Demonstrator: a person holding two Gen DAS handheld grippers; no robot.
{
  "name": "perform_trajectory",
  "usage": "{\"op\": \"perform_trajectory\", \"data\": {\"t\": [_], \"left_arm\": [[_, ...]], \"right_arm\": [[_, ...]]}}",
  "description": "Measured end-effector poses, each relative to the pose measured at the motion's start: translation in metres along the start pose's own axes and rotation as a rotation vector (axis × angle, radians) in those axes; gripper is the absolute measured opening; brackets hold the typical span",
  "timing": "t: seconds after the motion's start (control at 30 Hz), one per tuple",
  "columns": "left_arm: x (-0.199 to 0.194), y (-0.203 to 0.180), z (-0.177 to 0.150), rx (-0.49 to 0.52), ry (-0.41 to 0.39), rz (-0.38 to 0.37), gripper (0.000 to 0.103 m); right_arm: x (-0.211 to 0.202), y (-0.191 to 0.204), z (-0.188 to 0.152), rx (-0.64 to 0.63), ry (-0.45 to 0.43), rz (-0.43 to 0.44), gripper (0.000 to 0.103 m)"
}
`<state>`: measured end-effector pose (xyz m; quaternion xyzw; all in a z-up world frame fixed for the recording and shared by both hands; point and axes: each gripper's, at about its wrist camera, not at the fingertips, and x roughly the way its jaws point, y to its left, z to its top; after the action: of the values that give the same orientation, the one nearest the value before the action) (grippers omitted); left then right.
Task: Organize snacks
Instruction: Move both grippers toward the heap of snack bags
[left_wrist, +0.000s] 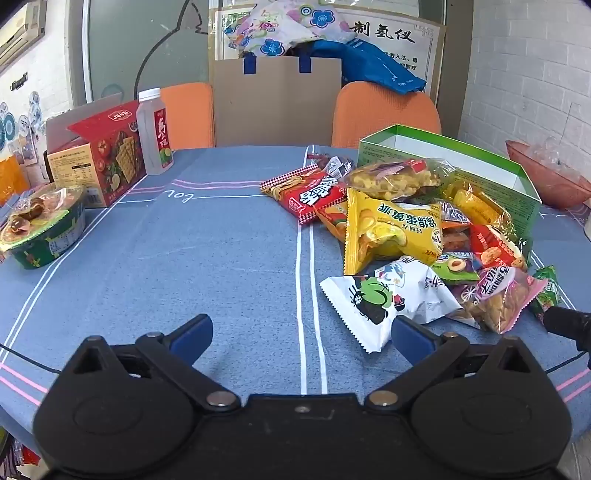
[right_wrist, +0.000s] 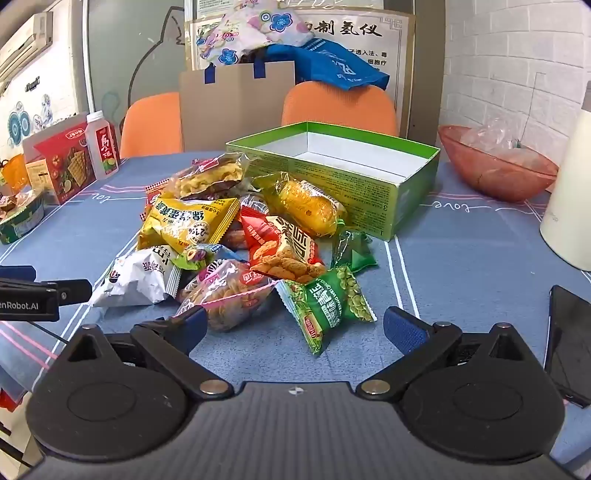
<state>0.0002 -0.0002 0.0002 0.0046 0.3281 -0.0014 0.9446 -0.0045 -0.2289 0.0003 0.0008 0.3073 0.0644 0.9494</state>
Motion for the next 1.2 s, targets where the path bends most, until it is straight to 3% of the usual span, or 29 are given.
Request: {"op": "perform_trajectory", "data": {"t": [1.2], "left_arm": [[-0.003,0.016,0.001,-0.038,-0.009,-0.003,0.103]], "right_arm": [[0.002,0.022,0.004,-0.062,0.004,0.011,0.103]]}}
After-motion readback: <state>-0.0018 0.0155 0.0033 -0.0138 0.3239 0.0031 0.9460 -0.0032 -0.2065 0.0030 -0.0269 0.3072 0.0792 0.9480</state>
